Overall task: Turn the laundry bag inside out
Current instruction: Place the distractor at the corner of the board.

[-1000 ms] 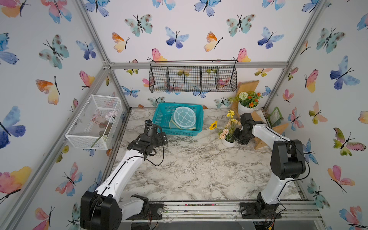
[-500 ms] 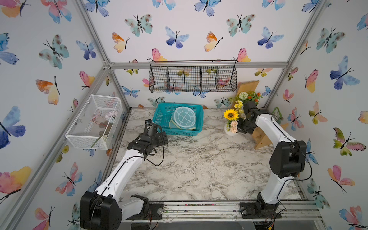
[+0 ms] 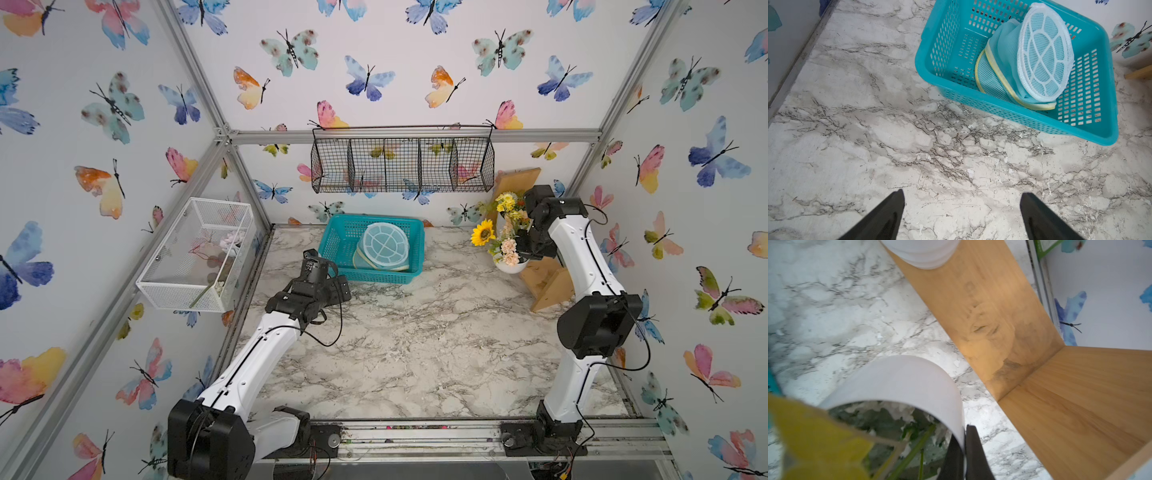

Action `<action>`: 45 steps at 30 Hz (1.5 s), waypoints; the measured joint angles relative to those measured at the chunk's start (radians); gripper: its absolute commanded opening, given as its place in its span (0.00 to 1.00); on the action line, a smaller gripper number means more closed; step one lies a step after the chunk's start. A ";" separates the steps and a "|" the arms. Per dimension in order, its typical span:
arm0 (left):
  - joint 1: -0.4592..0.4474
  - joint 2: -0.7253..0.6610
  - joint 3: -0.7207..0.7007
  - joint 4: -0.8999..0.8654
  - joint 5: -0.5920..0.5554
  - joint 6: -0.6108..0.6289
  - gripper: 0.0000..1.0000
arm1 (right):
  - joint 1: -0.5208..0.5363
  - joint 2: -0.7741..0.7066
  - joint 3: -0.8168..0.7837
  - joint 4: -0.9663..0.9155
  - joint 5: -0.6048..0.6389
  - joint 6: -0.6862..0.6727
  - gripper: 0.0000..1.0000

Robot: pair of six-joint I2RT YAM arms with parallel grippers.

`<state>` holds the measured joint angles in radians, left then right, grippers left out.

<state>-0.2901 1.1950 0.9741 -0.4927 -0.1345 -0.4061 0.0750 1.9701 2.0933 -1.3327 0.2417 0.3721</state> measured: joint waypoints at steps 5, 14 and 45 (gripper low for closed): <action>0.000 0.000 0.000 0.000 0.000 0.001 0.94 | -0.061 0.032 0.027 -0.008 0.042 0.000 0.02; 0.000 -0.010 0.000 0.000 -0.001 0.002 0.94 | -0.128 0.115 0.004 0.050 0.073 -0.008 0.02; 0.000 0.034 0.088 -0.038 -0.023 0.001 0.96 | -0.206 -0.216 -0.129 0.095 -0.045 0.001 0.62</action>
<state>-0.2901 1.2293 1.0622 -0.5304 -0.1570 -0.4049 -0.1307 1.7538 1.9648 -1.2373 0.1967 0.3733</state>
